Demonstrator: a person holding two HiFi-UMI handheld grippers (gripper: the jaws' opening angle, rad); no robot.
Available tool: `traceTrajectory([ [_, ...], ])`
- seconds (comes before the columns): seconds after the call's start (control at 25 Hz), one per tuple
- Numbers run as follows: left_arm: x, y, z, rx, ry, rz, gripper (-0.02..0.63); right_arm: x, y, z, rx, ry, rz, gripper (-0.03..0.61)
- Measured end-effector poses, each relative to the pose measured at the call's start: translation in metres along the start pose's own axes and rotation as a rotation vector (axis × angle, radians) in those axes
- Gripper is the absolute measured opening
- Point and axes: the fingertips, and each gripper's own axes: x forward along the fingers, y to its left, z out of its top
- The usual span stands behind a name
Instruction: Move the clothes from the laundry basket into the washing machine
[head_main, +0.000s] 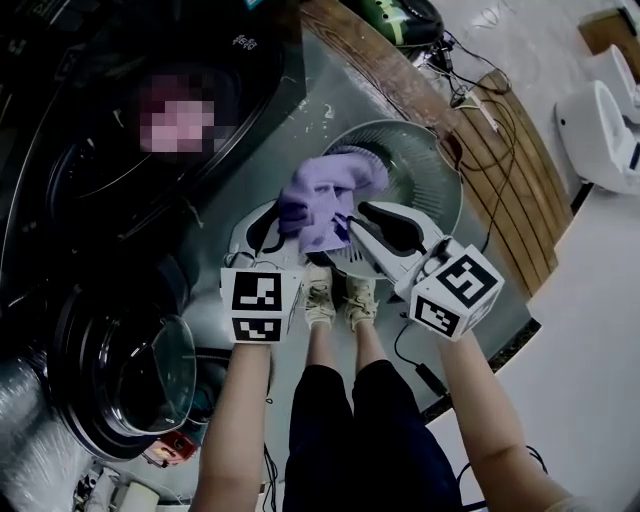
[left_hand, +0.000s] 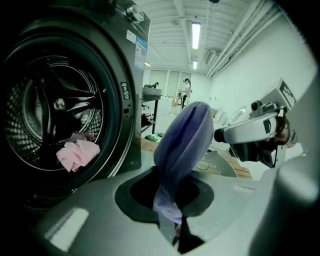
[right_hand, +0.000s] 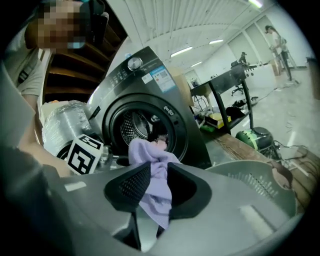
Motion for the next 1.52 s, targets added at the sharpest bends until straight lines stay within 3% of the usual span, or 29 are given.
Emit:
traceTrajectory([
  [0.24,-0.018,0.033,-0.005,0.029,0.016,0.057,0.054,0.046,-0.021,-0.068,0.013,0.184,-0.067,0.383],
  [0.4,-0.023,0.05,-0.009,0.039,0.023,0.087,0.055,0.081,-0.035,-0.119,-0.058,0.318,-0.091,0.526],
  [0.56,-0.027,0.059,-0.016,0.041,0.027,0.106,0.055,0.102,-0.061,-0.136,-0.177,0.375,-0.134,0.6],
  [0.68,-0.027,0.061,-0.019,0.034,0.009,0.107,0.055,0.119,-0.075,-0.135,-0.197,0.387,-0.101,0.612],
  [1.0,-0.024,0.059,-0.014,0.006,-0.045,0.102,0.054,0.142,-0.076,-0.136,-0.175,0.472,0.105,0.598],
  [1.2,-0.019,0.059,-0.017,0.016,-0.033,0.116,0.054,0.138,-0.05,-0.138,-0.065,0.489,0.242,0.316],
  [1.36,-0.014,0.058,-0.024,0.045,0.025,0.129,0.057,0.122,-0.045,-0.132,-0.032,0.449,0.179,0.146],
  [1.44,-0.014,0.053,-0.019,0.047,0.012,0.11,0.071,0.112,-0.042,-0.121,-0.032,0.416,0.142,0.12],
  [1.52,-0.014,0.042,-0.012,0.025,-0.022,0.044,0.154,0.101,-0.038,-0.105,0.023,0.356,0.131,0.115],
])
